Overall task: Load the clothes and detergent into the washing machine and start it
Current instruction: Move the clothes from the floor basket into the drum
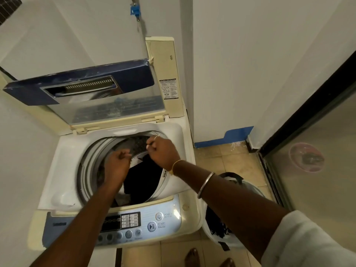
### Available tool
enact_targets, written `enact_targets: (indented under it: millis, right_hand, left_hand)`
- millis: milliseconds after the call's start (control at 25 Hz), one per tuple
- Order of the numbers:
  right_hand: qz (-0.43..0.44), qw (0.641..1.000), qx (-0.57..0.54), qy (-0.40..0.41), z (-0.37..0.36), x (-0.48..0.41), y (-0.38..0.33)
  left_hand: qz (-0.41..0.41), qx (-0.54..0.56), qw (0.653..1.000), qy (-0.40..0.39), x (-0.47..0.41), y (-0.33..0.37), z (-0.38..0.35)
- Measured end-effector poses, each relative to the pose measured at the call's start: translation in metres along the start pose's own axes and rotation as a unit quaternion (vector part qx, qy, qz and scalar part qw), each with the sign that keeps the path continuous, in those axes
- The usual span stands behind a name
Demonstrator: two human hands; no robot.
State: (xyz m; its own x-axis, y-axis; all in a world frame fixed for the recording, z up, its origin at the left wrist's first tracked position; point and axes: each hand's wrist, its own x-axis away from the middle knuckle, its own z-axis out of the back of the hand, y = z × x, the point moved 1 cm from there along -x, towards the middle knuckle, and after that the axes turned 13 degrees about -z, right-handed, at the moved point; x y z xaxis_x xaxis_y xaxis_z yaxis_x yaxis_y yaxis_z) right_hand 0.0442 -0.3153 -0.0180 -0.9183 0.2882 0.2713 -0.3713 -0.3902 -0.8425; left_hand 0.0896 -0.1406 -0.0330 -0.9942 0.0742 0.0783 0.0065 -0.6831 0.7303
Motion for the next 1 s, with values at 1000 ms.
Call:
enact_targets:
  millis: [1000]
  right_hand:
    - [-0.451,0.887,-0.051,0.085,0.143,0.118,0.409]
  left_hand:
    - [-0.021,-0.205,0.843,-0.497,0.191,0.037,-0.403]
